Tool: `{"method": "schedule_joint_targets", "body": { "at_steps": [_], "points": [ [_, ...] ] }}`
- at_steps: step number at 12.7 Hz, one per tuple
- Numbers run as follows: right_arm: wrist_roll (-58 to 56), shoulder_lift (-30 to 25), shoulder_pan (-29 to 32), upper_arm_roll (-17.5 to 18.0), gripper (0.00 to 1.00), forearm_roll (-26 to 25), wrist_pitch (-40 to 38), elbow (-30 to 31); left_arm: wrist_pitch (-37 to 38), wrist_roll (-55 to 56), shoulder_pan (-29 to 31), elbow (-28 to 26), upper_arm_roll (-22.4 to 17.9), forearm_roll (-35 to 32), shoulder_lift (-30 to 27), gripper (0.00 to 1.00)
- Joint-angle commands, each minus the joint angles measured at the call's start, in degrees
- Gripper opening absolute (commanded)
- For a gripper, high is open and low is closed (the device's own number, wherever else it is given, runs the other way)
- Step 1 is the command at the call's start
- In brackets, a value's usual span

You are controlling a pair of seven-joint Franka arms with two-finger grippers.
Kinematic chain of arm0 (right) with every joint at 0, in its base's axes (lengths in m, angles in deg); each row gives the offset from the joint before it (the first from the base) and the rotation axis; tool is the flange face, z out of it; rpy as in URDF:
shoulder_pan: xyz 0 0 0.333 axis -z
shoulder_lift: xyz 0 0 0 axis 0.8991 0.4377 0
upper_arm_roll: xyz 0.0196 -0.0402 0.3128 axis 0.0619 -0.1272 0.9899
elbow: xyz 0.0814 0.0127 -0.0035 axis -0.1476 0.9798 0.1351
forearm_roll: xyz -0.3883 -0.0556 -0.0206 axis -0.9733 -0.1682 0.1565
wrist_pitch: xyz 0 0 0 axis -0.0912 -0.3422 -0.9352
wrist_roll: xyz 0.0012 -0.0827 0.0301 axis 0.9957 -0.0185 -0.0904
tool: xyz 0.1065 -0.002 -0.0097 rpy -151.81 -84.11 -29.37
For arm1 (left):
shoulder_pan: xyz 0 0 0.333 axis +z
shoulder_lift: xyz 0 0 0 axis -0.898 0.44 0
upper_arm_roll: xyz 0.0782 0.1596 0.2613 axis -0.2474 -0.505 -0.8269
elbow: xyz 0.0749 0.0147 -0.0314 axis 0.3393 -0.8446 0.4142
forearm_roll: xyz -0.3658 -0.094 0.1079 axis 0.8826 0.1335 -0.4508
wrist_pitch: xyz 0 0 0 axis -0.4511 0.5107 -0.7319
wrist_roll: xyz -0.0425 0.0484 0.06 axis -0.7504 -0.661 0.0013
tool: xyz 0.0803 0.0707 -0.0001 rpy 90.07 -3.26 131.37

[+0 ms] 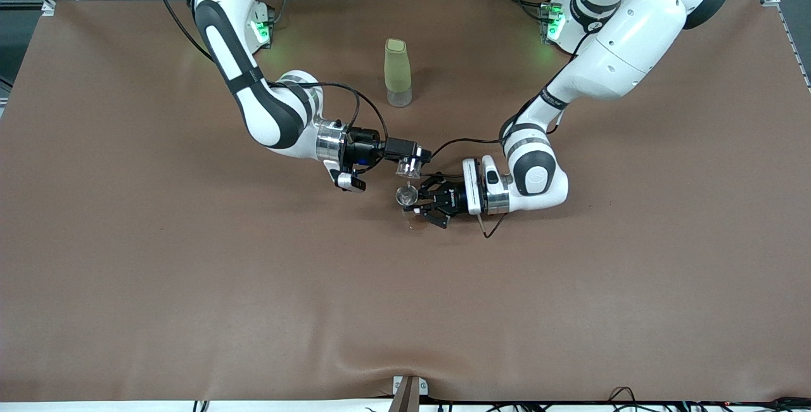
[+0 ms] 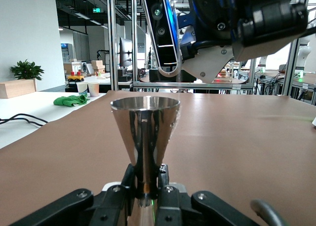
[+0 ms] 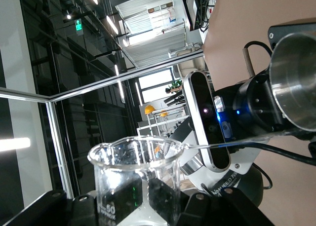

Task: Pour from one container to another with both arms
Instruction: 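Tilt the beaker with the right gripper, pouring liquid into the jigger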

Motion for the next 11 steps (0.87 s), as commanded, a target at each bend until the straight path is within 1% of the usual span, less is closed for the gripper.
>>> {"method": "schedule_joint_targets", "body": {
  "at_steps": [1, 7, 8, 9, 10, 11],
  "points": [
    [3.55, -0.61, 0.91, -0.14, 0.0, -0.62, 0.23, -0.7, -0.69, -0.89, 0.27, -1.2, 0.44, 1.83, -1.57, 0.0],
    [4.44, -0.35, 1.79, -0.14, 0.0, -0.8, 0.14, -1.14, -0.69, -0.8, 0.71, -1.11, 0.44, 1.83, -1.57, 0.0],
    [3.57, -0.35, 1.53, -0.23, 0.0, -1.84, 0.06, -1.22, -0.69, -0.8, 1.23, -1.11, 0.53, 1.83, -1.57, 0.0],
    [-1.49, -0.52, 1.53, -0.14, 0.0, -6.55, 0.05, -1.4, -0.69, -0.71, 1.24, -1.11, 0.61, 1.83, -1.66, 0.0],
    [-9.55, -0.52, 1.44, -0.14, 0.0, -10.6, 0.23, -1.66, -0.69, -0.71, 1.33, -1.11, 0.61, 1.83, -1.66, 0.0],
    [-18.59, -0.52, 1.44, -0.23, 0.0, -11.95, 0.67, -1.58, -0.69, -0.71, 1.41, -1.02, 0.61, 1.83, -1.74, 0.0]
  ]
}}
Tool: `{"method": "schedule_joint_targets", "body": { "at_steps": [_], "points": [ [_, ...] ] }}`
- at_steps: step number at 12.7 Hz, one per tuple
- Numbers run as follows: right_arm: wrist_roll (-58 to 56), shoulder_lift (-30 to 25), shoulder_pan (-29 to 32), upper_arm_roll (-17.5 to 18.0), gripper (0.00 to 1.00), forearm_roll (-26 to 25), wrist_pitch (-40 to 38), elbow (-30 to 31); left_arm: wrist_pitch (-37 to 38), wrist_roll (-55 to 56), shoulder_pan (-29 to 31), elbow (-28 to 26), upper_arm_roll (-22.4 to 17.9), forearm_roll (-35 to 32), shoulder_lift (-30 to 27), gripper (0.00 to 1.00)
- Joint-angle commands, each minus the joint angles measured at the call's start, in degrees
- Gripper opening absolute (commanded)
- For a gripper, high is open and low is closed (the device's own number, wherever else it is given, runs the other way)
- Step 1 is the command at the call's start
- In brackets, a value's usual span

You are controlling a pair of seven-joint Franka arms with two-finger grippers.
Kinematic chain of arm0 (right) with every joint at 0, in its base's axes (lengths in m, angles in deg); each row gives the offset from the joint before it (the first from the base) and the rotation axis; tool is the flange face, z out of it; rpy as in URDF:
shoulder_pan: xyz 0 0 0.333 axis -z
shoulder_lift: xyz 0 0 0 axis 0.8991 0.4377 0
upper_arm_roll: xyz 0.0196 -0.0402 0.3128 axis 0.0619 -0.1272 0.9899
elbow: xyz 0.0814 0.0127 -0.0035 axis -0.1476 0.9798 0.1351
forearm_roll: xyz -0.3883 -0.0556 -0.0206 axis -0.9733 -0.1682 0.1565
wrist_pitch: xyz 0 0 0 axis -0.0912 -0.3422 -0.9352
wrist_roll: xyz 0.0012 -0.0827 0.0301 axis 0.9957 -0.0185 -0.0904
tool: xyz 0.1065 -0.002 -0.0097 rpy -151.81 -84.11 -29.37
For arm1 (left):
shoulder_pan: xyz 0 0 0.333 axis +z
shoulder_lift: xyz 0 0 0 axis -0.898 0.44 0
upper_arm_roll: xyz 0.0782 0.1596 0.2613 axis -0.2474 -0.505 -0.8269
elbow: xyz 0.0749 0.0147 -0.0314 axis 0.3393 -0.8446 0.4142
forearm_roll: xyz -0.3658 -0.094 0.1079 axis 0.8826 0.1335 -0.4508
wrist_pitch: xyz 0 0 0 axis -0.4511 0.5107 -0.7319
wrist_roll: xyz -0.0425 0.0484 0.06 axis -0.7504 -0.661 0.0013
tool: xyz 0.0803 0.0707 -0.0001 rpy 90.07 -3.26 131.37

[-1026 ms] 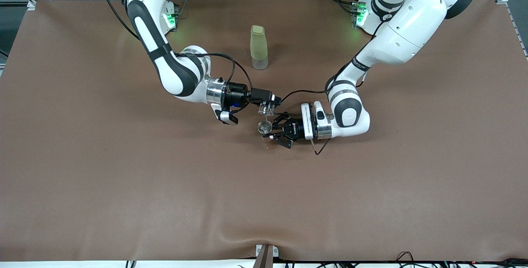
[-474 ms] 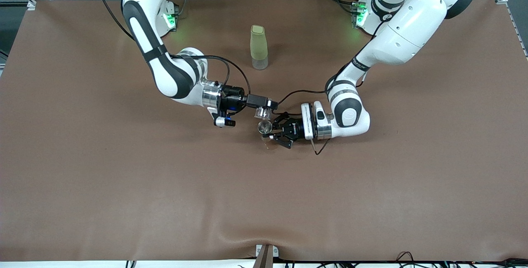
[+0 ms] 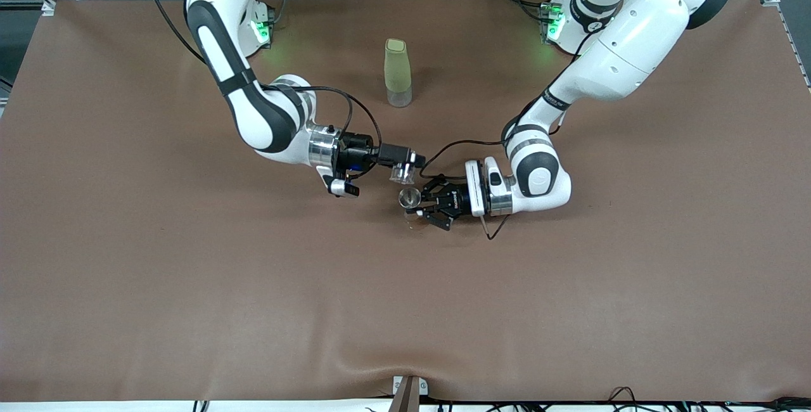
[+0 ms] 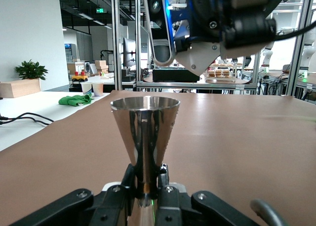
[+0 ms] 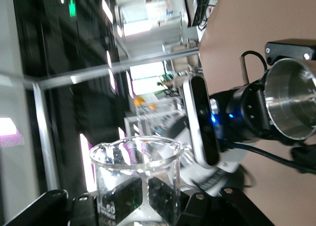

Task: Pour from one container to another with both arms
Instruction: 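Move the beaker back with the right gripper while the left gripper lowers the jigger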

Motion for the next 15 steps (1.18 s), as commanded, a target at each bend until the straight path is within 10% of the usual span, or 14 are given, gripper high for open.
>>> {"method": "schedule_joint_targets", "body": {
  "at_steps": [1, 11, 15],
  "points": [
    [-19.45, -0.52, 0.64, 0.26, 0.0, -5.08, 0.74, -0.06, -0.6, -0.71, 0.62, -1.05, 0.59, 1.83, -1.74, 0.0],
    [-63.54, -1.4, 16.8, -6.49, 0.0, -32.05, -14.6, -0.23, 7.39, -0.1, 14.05, -1.14, 1.82, -1.41, -1.66, 0.0],
    [-74.1, -0.43, 19.53, -15.98, 0.0, -40.58, -29.36, 0.03, 11.25, 3.94, 22.3, -1.14, 1.82, -11.06, -1.31, 0.0]
  ]
}}
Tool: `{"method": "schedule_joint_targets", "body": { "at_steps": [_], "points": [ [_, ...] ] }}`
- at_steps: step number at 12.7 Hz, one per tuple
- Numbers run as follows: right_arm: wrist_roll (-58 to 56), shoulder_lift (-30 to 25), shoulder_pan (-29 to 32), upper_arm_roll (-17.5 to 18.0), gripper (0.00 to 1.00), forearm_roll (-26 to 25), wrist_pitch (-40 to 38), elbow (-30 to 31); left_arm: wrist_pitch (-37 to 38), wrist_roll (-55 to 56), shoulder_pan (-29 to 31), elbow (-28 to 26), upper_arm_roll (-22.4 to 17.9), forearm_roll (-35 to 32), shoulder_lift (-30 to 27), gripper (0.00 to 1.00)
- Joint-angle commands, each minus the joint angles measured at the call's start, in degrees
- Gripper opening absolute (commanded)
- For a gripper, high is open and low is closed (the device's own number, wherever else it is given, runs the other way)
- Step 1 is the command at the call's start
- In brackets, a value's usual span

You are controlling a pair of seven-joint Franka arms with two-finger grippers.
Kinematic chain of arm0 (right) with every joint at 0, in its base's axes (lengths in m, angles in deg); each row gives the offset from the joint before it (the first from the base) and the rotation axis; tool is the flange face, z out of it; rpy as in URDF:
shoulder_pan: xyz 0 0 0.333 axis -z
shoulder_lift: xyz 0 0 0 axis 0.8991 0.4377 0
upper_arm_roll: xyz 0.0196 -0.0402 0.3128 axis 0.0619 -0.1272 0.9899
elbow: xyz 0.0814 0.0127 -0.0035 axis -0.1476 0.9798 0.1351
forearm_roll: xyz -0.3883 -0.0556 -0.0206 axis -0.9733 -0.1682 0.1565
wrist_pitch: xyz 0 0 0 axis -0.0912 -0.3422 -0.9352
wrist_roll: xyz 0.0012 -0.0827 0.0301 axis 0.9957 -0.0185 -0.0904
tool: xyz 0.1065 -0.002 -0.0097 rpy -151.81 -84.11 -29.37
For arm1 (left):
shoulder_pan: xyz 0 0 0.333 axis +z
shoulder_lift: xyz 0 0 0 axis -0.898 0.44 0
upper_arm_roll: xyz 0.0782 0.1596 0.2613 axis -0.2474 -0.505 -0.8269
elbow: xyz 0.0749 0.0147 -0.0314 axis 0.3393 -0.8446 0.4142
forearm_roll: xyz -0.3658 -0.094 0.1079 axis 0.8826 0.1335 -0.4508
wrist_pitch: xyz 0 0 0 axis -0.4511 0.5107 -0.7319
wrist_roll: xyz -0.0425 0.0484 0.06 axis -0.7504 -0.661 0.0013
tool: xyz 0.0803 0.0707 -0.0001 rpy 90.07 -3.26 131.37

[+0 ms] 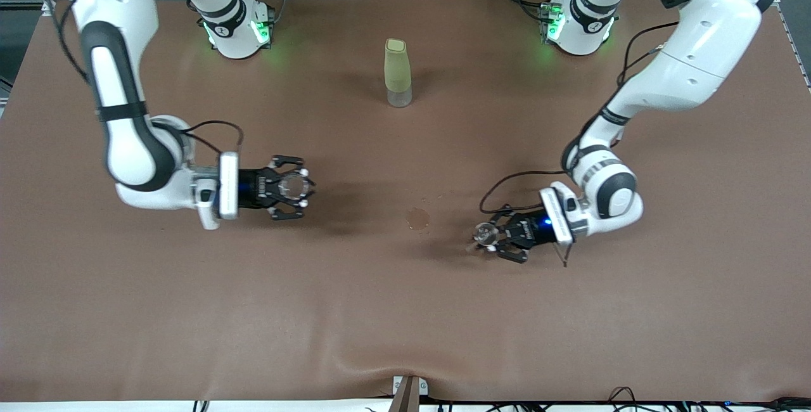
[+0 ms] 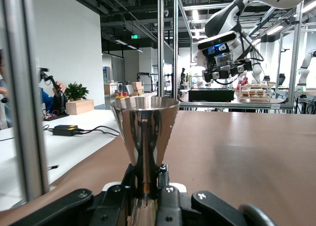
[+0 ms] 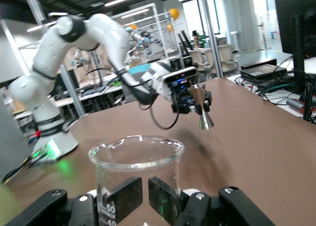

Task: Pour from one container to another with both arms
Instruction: 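Move the beaker back with the right gripper while the left gripper lowers the jigger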

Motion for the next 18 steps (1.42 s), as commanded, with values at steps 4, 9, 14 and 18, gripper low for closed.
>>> {"method": "schedule_joint_targets", "body": {
  "at_steps": [4, 9, 14, 18],
  "points": [
    [-14.57, 1.42, 7.2, -7.59, 0.0, -12.56, -14.2, 0.77, 7.1, 6.31, 12.07, -1.06, 0.55, -15.77, -0.5, 0.0],
    [-27.41, 6.68, 18.1, -7.59, 0.0, -21.01, -21.42, 0.68, 10.97, 8.86, 19.71, -1.06, 0.02, -26.05, 0.99, 0.0],
    [-40.6, 16.43, 24.61, -7.24, 0.0, -20.58, -22.92, 0.07, 19.48, 8.25, 23.33, 2.01, -4.28, -35.21, 2.49, 0.0],
    [-47.54, 23.73, 26.91, -4.43, 0.0, -14.98, -22.75, -2.65, 21.87, 7.81, 23.42, 2.71, -6.66, -35.31, 3.45, 0.0]
  ]
}}
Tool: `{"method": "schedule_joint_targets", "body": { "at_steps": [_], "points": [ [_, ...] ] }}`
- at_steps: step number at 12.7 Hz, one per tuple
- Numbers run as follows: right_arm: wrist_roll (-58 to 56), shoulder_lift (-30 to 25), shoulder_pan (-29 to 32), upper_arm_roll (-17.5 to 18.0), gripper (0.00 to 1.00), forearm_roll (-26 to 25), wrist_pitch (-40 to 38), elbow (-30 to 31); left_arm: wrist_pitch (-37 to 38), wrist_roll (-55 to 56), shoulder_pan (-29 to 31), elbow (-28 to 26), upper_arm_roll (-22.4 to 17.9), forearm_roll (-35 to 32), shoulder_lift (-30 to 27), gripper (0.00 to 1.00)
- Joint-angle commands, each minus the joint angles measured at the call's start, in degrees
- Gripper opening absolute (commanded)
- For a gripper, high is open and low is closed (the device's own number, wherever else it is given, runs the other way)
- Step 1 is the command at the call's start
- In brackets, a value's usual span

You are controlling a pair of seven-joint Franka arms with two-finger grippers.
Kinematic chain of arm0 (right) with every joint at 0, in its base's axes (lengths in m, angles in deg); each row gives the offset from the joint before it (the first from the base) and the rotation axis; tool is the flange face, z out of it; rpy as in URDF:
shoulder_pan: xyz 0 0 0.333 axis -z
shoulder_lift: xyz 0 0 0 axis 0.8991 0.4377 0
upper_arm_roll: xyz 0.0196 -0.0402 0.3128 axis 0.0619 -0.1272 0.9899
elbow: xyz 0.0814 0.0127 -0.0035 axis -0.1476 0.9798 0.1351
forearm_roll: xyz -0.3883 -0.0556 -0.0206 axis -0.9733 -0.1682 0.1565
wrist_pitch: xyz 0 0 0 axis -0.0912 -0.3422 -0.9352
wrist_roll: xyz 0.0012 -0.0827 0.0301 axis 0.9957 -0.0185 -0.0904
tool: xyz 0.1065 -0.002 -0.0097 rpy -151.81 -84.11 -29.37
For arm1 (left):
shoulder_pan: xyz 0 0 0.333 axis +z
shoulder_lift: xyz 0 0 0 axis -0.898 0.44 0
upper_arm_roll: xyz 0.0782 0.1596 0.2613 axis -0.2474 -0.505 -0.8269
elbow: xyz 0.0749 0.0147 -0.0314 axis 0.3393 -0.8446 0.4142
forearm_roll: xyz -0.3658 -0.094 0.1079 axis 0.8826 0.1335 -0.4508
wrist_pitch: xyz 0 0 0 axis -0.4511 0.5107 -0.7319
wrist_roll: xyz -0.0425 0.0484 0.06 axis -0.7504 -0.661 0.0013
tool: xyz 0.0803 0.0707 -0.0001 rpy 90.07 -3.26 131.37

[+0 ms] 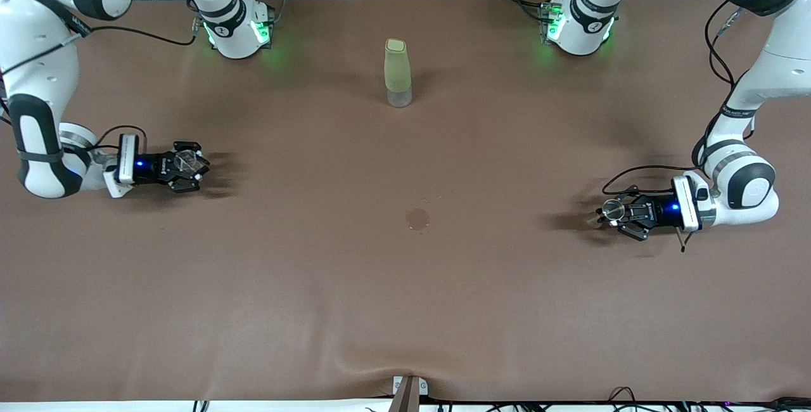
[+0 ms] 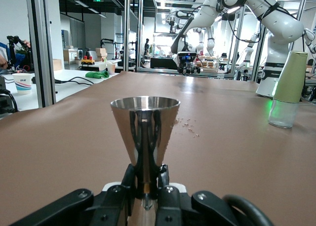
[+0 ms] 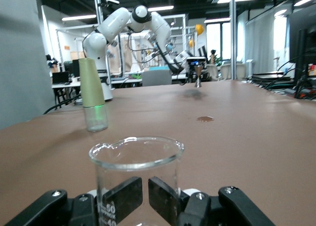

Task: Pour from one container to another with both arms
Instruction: 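Move the beaker back with the right gripper while the left gripper lowers the jigger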

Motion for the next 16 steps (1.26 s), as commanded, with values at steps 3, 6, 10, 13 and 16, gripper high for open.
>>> {"method": "schedule_joint_targets", "body": {
  "at_steps": [3, 6, 10, 13, 16],
  "points": [
    [-12.32, 8.41, 1.21, 2.94, 0.0, 9.08, 0.1, -7.29, 2.63, 0.29, 0.35, 6.37, -0.88, -1.86, 4.57, 0.0],
    [-13.65, 8.69, 1.47, 2.94, 0.0, 11.83, 5.45, -7.91, 2.63, 0.64, 0.0, 7.26, -0.88, -2.57, 5.2, 0.0],
    [-14.17, 9.21, 1.12, 2.94, 0.0, 14.03, 9.14, -7.65, 2.63, 0.38, 0.44, 7.61, -0.88, -2.39, 6.87, 0.0],
    [-14.26, 11.58, 0.42, 3.03, 0.0, 13.68, 9.69, -7.64, 3.16, 0.11, 1.23, 7.61, -0.97, -2.57, 7.39, 0.0],
    [-14.09, 11.76, 0.33, 3.03, 0.0, 13.59, 9.6, -7.47, 3.95, -1.03, 1.23, 7.7, -1.23, -2.57, 8.01, 0.0]
  ]
}}
